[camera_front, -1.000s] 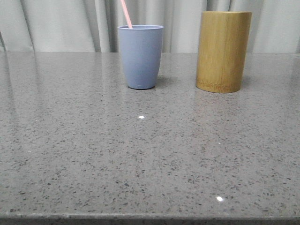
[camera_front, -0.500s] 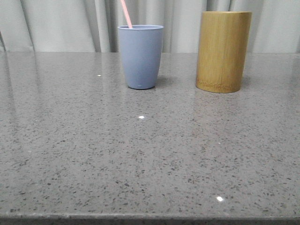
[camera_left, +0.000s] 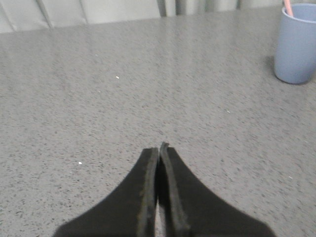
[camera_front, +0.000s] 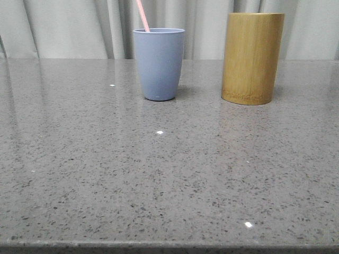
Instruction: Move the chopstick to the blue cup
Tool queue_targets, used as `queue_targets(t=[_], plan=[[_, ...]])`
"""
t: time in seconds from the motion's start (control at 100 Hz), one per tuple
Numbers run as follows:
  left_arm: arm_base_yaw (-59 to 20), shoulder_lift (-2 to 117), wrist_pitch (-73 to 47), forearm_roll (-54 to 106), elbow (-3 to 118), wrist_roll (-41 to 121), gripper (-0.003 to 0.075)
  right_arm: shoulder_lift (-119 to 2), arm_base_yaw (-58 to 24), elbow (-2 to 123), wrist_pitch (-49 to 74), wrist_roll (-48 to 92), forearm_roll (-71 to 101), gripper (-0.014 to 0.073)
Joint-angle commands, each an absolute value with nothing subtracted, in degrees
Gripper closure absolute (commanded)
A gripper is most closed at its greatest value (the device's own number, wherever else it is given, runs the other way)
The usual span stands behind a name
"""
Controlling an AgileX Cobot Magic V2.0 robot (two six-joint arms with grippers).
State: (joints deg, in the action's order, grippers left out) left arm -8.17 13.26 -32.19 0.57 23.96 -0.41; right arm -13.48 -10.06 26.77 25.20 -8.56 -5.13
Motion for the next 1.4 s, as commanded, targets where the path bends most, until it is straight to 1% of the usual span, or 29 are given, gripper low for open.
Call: queue_targets(t=[0.0,0.18,0.44,0.57,0.67,0.73,1.39], plan=[[-6.3,12.1,-22.3,0.4,22.0,-0.9,0.0739,-14.0,-9.6,28.0,20.8,-8.4,-6.1,0.0699],[-3.9,7.7,-14.3,0.4,14.8,-0.9,0.0739,-14.0,-9.6,28.0,20.8,-8.4,-6.1,0.0699],[-1.7,1.3,-7.5,1.7,5.7,-0.9,0.0739,-14.0,-9.6,28.0,20.8,-8.4,-6.1,0.0699],[-0.5,-2.1,-6.4,2.0,2.2,-0.9,0.0739,-14.0,-9.6,28.0,20.8,-8.4,-6.1,0.0699],[-0.2,-2.2,-3.5,2.0,-0.6,-0.9,0.0739,-14.0,-9.6,28.0,20.8,-8.4,-6.1,0.0699],[-0.2,-2.2,-5.3,2.1,-0.6,-0.9,0.0739,-14.0,-9.6,28.0,20.6,-8.4,-6.1,0.0699],[-0.2,-2.2,-4.6,2.1,-0.6,-0.9,0.0739,-14.0,-9.6,28.0,20.6,-8.4,-6.1,0.0699]])
